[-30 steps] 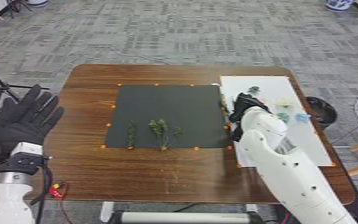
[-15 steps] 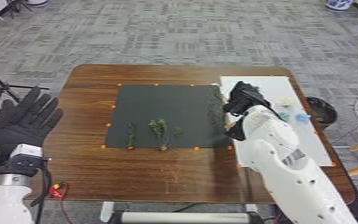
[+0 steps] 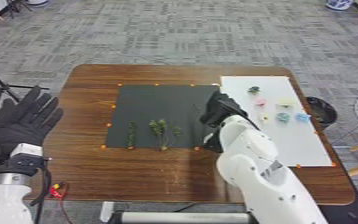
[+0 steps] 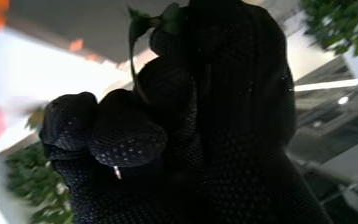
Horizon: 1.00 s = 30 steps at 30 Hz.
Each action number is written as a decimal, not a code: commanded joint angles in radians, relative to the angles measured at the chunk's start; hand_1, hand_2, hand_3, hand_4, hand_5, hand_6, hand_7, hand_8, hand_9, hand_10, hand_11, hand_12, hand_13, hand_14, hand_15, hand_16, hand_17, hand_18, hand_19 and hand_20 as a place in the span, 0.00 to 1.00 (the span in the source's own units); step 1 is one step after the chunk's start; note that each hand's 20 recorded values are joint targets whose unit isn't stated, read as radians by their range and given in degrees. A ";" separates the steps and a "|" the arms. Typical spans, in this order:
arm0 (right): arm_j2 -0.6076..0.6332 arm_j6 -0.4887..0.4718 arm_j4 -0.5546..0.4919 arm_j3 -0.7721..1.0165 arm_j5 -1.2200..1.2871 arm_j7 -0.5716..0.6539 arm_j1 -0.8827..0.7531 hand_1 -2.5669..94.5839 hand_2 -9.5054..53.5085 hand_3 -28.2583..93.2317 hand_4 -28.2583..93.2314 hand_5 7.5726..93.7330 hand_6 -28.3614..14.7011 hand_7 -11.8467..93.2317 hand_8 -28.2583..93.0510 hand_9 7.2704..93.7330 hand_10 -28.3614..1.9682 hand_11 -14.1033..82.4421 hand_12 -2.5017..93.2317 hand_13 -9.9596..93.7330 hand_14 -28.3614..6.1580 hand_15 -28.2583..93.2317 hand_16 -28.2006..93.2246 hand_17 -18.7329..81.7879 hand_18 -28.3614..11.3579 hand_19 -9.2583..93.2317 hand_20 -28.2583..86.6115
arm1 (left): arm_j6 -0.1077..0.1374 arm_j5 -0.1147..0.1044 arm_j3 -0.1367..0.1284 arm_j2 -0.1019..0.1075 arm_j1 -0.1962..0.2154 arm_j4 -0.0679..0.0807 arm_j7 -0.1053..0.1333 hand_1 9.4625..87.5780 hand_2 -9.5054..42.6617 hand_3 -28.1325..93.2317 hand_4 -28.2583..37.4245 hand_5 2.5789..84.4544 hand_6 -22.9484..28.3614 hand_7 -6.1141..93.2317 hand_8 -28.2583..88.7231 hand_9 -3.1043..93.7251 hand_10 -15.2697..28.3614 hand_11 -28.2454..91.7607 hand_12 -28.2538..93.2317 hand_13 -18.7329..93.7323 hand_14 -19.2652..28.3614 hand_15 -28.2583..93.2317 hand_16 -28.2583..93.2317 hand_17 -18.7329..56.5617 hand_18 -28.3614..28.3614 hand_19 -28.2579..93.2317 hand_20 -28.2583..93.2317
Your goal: Arrange flowers
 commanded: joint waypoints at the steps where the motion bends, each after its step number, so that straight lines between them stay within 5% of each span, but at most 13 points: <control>1: -0.022 -0.024 0.058 -0.049 -0.020 0.020 -0.009 0.89 0.01 0.00 0.77 0.74 0.55 0.59 0.43 0.82 0.56 0.67 0.60 0.82 0.44 0.85 0.60 0.61 0.00 0.97 0.59 | 0.017 -0.004 0.000 0.009 0.014 -0.008 0.010 0.20 0.46 0.82 0.00 0.44 0.62 0.15 0.17 0.35 0.74 0.38 0.30 0.36 0.75 0.40 0.20 0.10 0.76 0.53 0.29; 30: -0.093 -0.041 0.128 -0.057 -0.019 0.048 -0.031 0.89 0.00 0.00 0.74 0.74 0.57 0.58 0.41 0.83 0.57 0.66 0.60 0.83 0.46 0.85 0.60 0.62 0.00 0.98 0.56 | 0.024 -0.009 0.020 0.022 -0.003 0.002 -0.010 0.20 0.47 0.82 0.00 0.44 0.62 0.15 0.17 0.35 0.74 0.38 0.30 0.36 0.74 0.40 0.20 0.10 0.76 0.53 0.29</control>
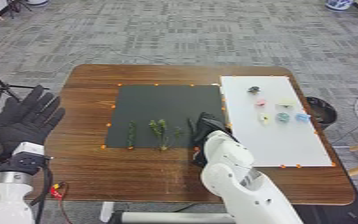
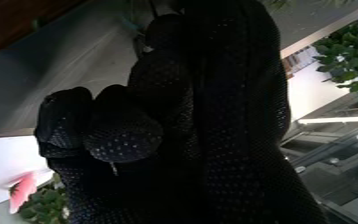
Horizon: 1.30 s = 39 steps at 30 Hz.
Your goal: Arrange flowers
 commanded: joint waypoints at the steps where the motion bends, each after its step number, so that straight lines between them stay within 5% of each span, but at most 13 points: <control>1: -0.018 -0.020 0.005 0.000 0.012 0.010 -0.007 0.89 0.00 0.00 0.74 0.74 0.57 0.58 0.41 0.83 0.57 0.66 0.60 0.83 0.47 0.85 0.60 0.62 0.00 0.98 0.56 | 0.006 -0.005 0.008 0.002 0.001 0.003 -0.008 0.20 0.47 0.82 0.00 0.44 0.62 0.15 0.17 0.35 0.74 0.38 0.30 0.36 0.74 0.40 0.20 0.10 0.76 0.53 0.29; 15: 0.000 -0.042 -0.025 0.017 0.018 0.011 -0.007 0.84 0.00 0.00 0.71 0.69 0.57 0.58 0.39 0.79 0.50 0.68 0.57 0.80 0.44 0.85 0.60 0.59 0.00 0.98 0.56 | 0.004 -0.005 0.007 -0.001 0.003 0.004 -0.009 0.21 0.49 0.83 0.00 0.44 0.62 0.15 0.17 0.35 0.74 0.38 0.30 0.36 0.74 0.40 0.20 0.10 0.76 0.53 0.29; 21: 0.019 -0.047 -0.063 0.030 0.022 0.011 -0.024 0.83 0.00 0.00 0.70 0.67 0.56 0.57 0.38 0.76 0.47 0.69 0.56 0.79 0.44 0.85 0.60 0.59 0.00 0.97 0.56 | 0.014 -0.020 0.014 -0.006 0.002 0.004 0.002 0.20 0.49 0.84 0.00 0.43 0.62 0.15 0.17 0.35 0.74 0.38 0.30 0.36 0.75 0.40 0.20 0.10 0.76 0.53 0.29; 24: 0.035 0.039 -0.071 0.032 -0.058 -0.048 -0.037 0.81 0.00 0.00 0.69 0.66 0.55 0.57 0.37 0.75 0.45 0.70 0.53 0.79 0.43 0.85 0.60 0.58 0.00 0.97 0.55 | 0.011 -0.018 0.016 -0.008 0.002 0.005 0.002 0.21 0.49 0.84 0.00 0.43 0.62 0.15 0.17 0.35 0.74 0.38 0.30 0.36 0.75 0.40 0.20 0.10 0.76 0.53 0.29; 26: 0.049 0.145 -0.057 0.027 -0.160 -0.092 -0.038 0.57 0.00 0.51 0.32 0.67 0.53 0.51 0.36 0.74 0.43 0.71 0.48 0.77 0.43 0.85 0.58 0.58 0.02 0.96 0.56 | 0.009 -0.014 0.016 -0.010 0.004 0.004 0.002 0.21 0.48 0.83 0.00 0.43 0.62 0.15 0.17 0.35 0.74 0.38 0.30 0.36 0.75 0.40 0.20 0.10 0.76 0.53 0.29; 27: 0.054 0.188 -0.058 0.036 -0.183 -0.103 -0.037 0.47 0.00 0.71 0.17 0.66 0.51 0.50 0.33 0.73 0.43 0.71 0.47 0.77 0.43 0.85 0.58 0.57 0.02 0.96 0.55 | 0.013 -0.015 0.022 -0.009 -0.001 0.007 0.002 0.21 0.48 0.83 0.00 0.43 0.62 0.15 0.17 0.35 0.74 0.38 0.30 0.36 0.75 0.40 0.20 0.10 0.76 0.53 0.29; 28: 0.060 0.221 -0.059 0.044 -0.209 -0.109 -0.036 0.42 0.00 0.79 0.10 0.66 0.50 0.49 0.28 0.72 0.43 0.71 0.46 0.77 0.43 0.84 0.58 0.57 0.02 0.96 0.54 | 0.017 -0.018 0.027 -0.009 -0.005 0.009 0.002 0.21 0.48 0.83 0.00 0.43 0.62 0.15 0.17 0.35 0.74 0.38 0.30 0.36 0.75 0.40 0.20 0.10 0.76 0.53 0.29; 30: 0.074 0.267 -0.051 0.074 -0.242 -0.138 -0.025 0.40 0.00 0.82 0.08 0.65 0.49 0.48 0.15 0.71 0.42 0.71 0.46 0.76 0.42 0.84 0.58 0.56 0.02 0.95 0.54 | 0.014 -0.018 0.032 -0.014 -0.007 0.009 0.004 0.20 0.48 0.83 0.00 0.43 0.62 0.15 0.17 0.35 0.74 0.38 0.30 0.36 0.75 0.40 0.20 0.10 0.76 0.53 0.29; 37: 0.144 0.348 -0.008 0.214 -0.211 -0.184 0.020 0.38 0.00 0.82 0.08 0.64 0.45 0.34 0.17 0.69 0.35 0.61 0.38 0.72 0.38 0.83 0.56 0.52 0.02 0.93 0.55 | 0.009 -0.008 0.032 -0.026 -0.006 0.009 0.008 0.20 0.48 0.83 0.00 0.43 0.63 0.15 0.17 0.35 0.74 0.38 0.30 0.36 0.75 0.41 0.20 0.10 0.76 0.53 0.29; 39: 0.175 0.267 0.005 0.253 -0.207 -0.179 0.037 0.39 0.00 0.84 0.08 0.63 0.46 0.32 0.17 0.68 0.33 0.54 0.34 0.70 0.39 0.81 0.54 0.50 0.06 0.90 0.55 | 0.010 -0.006 0.031 -0.027 -0.007 0.010 0.008 0.20 0.48 0.83 0.00 0.43 0.63 0.15 0.17 0.35 0.74 0.38 0.30 0.36 0.75 0.41 0.20 0.10 0.76 0.53 0.29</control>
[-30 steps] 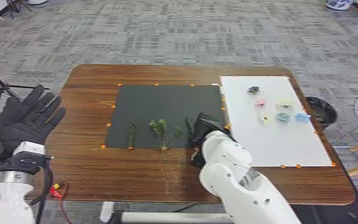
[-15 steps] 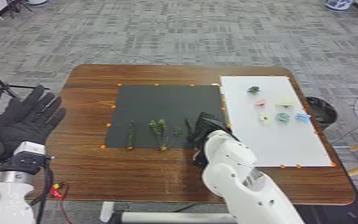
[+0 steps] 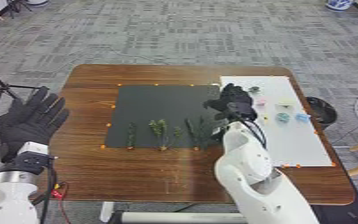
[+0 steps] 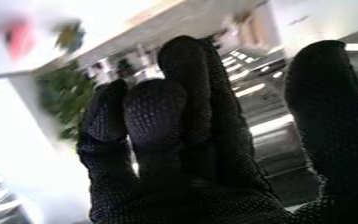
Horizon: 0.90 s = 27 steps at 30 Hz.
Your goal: Arrange flowers
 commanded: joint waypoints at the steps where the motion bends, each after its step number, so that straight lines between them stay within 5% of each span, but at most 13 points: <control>1: 0.123 -0.088 0.063 0.173 0.072 -0.054 0.077 0.39 0.00 0.84 0.08 0.62 0.47 0.32 0.16 0.67 0.34 0.49 0.31 0.69 0.39 0.80 0.53 0.50 0.07 0.89 0.55 | 0.001 0.006 0.003 -0.019 0.006 0.005 0.006 0.20 0.48 0.83 0.00 0.43 0.63 0.15 0.17 0.35 0.74 0.38 0.30 0.36 0.75 0.41 0.20 0.10 0.76 0.53 0.29; 6: 0.202 -0.188 0.115 0.237 0.105 -0.148 0.075 0.42 0.00 0.88 0.05 0.55 0.47 0.27 0.16 0.56 0.37 0.33 0.23 0.64 0.42 0.78 0.50 0.46 0.12 0.85 0.56 | 0.019 0.000 0.004 -0.014 0.000 0.007 0.011 0.20 0.48 0.83 0.00 0.44 0.63 0.15 0.17 0.35 0.74 0.38 0.30 0.36 0.75 0.40 0.20 0.10 0.76 0.53 0.29; 10: 0.243 -0.266 0.150 0.255 0.091 -0.198 0.077 0.45 0.00 0.89 0.03 0.49 0.48 0.24 0.16 0.48 0.46 0.28 0.21 0.62 0.44 0.79 0.48 0.45 0.15 0.84 0.57 | 0.009 0.003 0.006 -0.004 -0.017 0.012 0.010 0.20 0.48 0.83 0.00 0.44 0.63 0.15 0.17 0.35 0.74 0.38 0.30 0.36 0.75 0.40 0.20 0.10 0.76 0.53 0.29; 17: 0.275 -0.348 0.102 0.268 0.021 -0.196 0.011 0.52 0.00 0.89 0.00 0.55 0.56 0.26 0.14 0.52 0.53 0.28 0.19 0.61 0.47 0.79 0.52 0.45 0.16 0.82 0.60 | 0.011 0.007 0.013 0.010 -0.043 0.016 0.005 0.20 0.48 0.83 0.00 0.43 0.63 0.15 0.17 0.34 0.74 0.38 0.30 0.36 0.75 0.40 0.20 0.10 0.76 0.53 0.29; 27: 0.259 -0.429 0.037 0.295 0.090 -0.194 -0.075 0.45 0.00 0.88 0.00 0.64 0.57 0.26 0.14 0.62 0.50 0.29 0.20 0.65 0.46 0.79 0.50 0.45 0.13 0.82 0.62 | 0.007 0.005 0.005 0.014 -0.047 0.017 0.005 0.20 0.47 0.83 0.00 0.43 0.62 0.16 0.17 0.35 0.74 0.38 0.30 0.36 0.75 0.40 0.20 0.10 0.76 0.53 0.29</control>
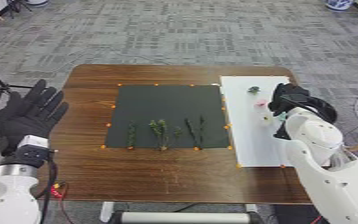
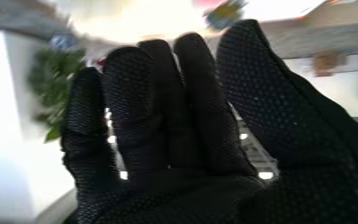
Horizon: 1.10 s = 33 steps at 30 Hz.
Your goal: Arrange flowers
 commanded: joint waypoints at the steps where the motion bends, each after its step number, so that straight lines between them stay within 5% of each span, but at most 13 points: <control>1: -0.010 -0.015 -0.018 -0.007 0.028 0.018 -0.064 0.44 0.00 0.87 0.00 0.64 0.57 0.26 0.14 0.63 0.50 0.29 0.20 0.65 0.46 0.79 0.50 0.45 0.13 0.82 0.62 | 0.000 0.002 -0.006 0.003 0.003 0.004 -0.002 0.20 0.47 0.83 0.00 0.43 0.62 0.16 0.17 0.35 0.74 0.38 0.30 0.36 0.75 0.40 0.20 0.10 0.76 0.53 0.29; 4: -0.023 -0.040 -0.006 -0.014 0.060 0.064 -0.058 0.43 0.00 0.86 0.00 0.64 0.53 0.24 0.14 0.62 0.46 0.29 0.20 0.65 0.45 0.79 0.49 0.45 0.12 0.82 0.62 | 0.024 -0.007 -0.002 0.005 0.006 -0.001 0.003 0.20 0.48 0.83 0.00 0.43 0.62 0.16 0.17 0.35 0.74 0.38 0.30 0.36 0.75 0.40 0.20 0.10 0.76 0.53 0.29; 8: -0.036 -0.021 0.024 -0.026 0.044 0.064 -0.048 0.44 0.00 0.86 0.00 0.60 0.47 0.22 0.15 0.58 0.39 0.27 0.19 0.63 0.46 0.79 0.49 0.44 0.12 0.82 0.62 | 0.021 -0.041 -0.011 -0.001 0.009 0.000 0.025 0.20 0.47 0.83 0.00 0.43 0.63 0.15 0.17 0.33 0.74 0.38 0.30 0.35 0.74 0.40 0.20 0.10 0.76 0.53 0.29; 11: -0.039 -0.012 0.040 -0.033 0.056 0.067 -0.045 0.47 0.00 0.82 0.00 0.59 0.48 0.22 0.15 0.58 0.39 0.27 0.19 0.63 0.47 0.78 0.49 0.44 0.11 0.82 0.62 | 0.013 -0.032 -0.014 -0.002 0.012 0.001 0.018 0.20 0.47 0.83 0.00 0.43 0.63 0.15 0.17 0.33 0.74 0.38 0.30 0.35 0.74 0.40 0.20 0.10 0.76 0.53 0.29; 20: -0.040 0.159 0.111 -0.094 -0.036 0.045 -0.051 0.55 0.00 0.80 0.00 0.68 0.60 0.28 0.15 0.68 0.53 0.31 0.21 0.68 0.52 0.79 0.49 0.46 0.14 0.83 0.63 | -0.001 -0.031 -0.010 -0.016 0.015 0.001 0.014 0.20 0.47 0.82 0.00 0.43 0.63 0.15 0.17 0.34 0.74 0.38 0.30 0.36 0.74 0.40 0.20 0.10 0.76 0.53 0.29; 22: -0.038 0.177 0.106 -0.093 -0.020 0.053 -0.056 0.61 0.00 0.76 0.00 0.71 0.63 0.34 0.21 0.74 0.60 0.29 0.30 0.71 0.52 0.81 0.51 0.47 0.14 0.83 0.63 | -0.001 -0.032 -0.013 -0.018 0.013 0.003 0.015 0.20 0.47 0.82 0.00 0.43 0.63 0.15 0.17 0.34 0.74 0.38 0.30 0.36 0.74 0.40 0.20 0.10 0.76 0.53 0.29; 25: -0.035 0.247 0.106 -0.095 -0.043 0.050 -0.062 0.66 0.00 0.76 0.00 0.75 0.67 0.45 0.27 0.86 0.68 0.26 0.47 0.74 0.55 0.84 0.53 0.49 0.16 0.83 0.63 | 0.002 -0.035 -0.022 -0.024 0.020 0.002 0.020 0.20 0.47 0.83 0.00 0.43 0.63 0.15 0.17 0.34 0.74 0.38 0.30 0.36 0.75 0.40 0.20 0.10 0.76 0.53 0.29; 33: -0.024 0.387 0.003 -0.130 -0.040 -0.008 -0.037 0.66 0.00 0.79 0.00 0.77 0.67 0.46 0.29 0.88 0.68 0.27 0.49 0.75 0.56 0.82 0.56 0.50 0.16 0.83 0.63 | 0.008 -0.060 -0.096 -0.047 0.061 -0.006 0.034 0.17 0.53 0.78 0.00 0.44 0.63 0.15 0.17 0.34 0.74 0.38 0.30 0.36 0.75 0.40 0.20 0.10 0.76 0.53 0.29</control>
